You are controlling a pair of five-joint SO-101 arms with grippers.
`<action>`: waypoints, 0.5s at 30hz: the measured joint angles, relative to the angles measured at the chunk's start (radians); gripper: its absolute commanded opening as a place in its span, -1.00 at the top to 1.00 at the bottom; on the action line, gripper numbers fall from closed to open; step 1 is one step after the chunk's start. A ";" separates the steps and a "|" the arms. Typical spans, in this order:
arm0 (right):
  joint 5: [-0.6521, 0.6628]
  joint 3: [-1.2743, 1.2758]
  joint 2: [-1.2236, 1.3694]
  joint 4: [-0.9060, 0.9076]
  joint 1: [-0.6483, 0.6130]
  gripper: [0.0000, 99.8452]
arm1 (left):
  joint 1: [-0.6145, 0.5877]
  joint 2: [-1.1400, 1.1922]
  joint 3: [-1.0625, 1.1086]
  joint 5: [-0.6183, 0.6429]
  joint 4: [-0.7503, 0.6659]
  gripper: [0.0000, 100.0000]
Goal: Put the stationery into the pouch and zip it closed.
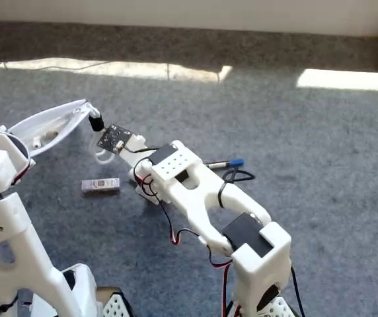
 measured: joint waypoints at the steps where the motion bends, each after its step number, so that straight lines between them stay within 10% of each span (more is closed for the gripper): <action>1: 0.000 0.000 -0.017 0.029 0.002 0.99 | 0.000 0.000 0.000 0.000 0.000 0.99; 15: 0.160 0.000 -0.100 0.264 0.028 0.87 | 0.000 0.000 0.000 0.000 0.000 0.99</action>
